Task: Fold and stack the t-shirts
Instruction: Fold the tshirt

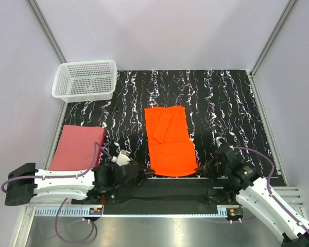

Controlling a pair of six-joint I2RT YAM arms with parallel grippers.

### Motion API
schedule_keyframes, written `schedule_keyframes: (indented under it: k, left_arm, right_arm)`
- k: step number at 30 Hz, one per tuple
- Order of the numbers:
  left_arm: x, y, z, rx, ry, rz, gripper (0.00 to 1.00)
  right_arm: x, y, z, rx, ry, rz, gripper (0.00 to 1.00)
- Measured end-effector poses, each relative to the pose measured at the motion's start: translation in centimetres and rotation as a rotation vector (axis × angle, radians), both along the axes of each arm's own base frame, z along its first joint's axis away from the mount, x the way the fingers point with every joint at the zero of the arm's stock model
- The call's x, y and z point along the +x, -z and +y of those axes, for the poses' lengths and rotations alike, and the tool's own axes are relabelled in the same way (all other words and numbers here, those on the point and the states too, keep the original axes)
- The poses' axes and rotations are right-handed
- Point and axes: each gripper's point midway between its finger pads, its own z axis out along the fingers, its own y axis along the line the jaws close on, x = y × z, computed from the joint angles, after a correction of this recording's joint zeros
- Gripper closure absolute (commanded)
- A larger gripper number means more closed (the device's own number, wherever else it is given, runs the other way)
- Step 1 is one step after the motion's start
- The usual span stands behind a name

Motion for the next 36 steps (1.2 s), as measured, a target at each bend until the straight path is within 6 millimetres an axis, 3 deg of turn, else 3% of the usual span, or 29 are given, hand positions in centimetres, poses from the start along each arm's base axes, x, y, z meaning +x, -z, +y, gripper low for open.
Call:
schedule_keyframes:
  k: [5,8,12,18,26,36]
  left_arm:
    - [2.5,-4.3,-0.9,0.002,-0.038,-0.098,1.0]
    - [5.8,-6.7,-0.5,0.005,-0.1,-0.158,1.0]
    - [11.1,-7.7,1.8,0.057,-0.196,-0.211,1.0]
    - [16.8,-8.0,3.5,0.116,-0.226,-0.21,1.0]
    - [23.6,-9.3,4.4,0.111,-0.215,-0.219,1.0]
    - [30.8,-8.2,4.1,0.078,-0.159,-0.175,1.0]
  right_arm:
    - [2.4,-4.2,0.9,-0.035,-0.048,-0.085,1.0]
    - [5.2,-7.2,2.2,-0.062,-0.092,-0.15,1.0]
    - [10.0,-9.3,3.0,-0.073,-0.1,-0.21,1.0]
    - [16.5,-9.8,3.2,-0.071,-0.117,-0.221,1.0]
    - [23.4,-10.7,3.9,-0.017,-0.149,-0.261,1.0]
    - [30.3,-8.1,3.6,0.033,-0.141,-0.229,1.0]
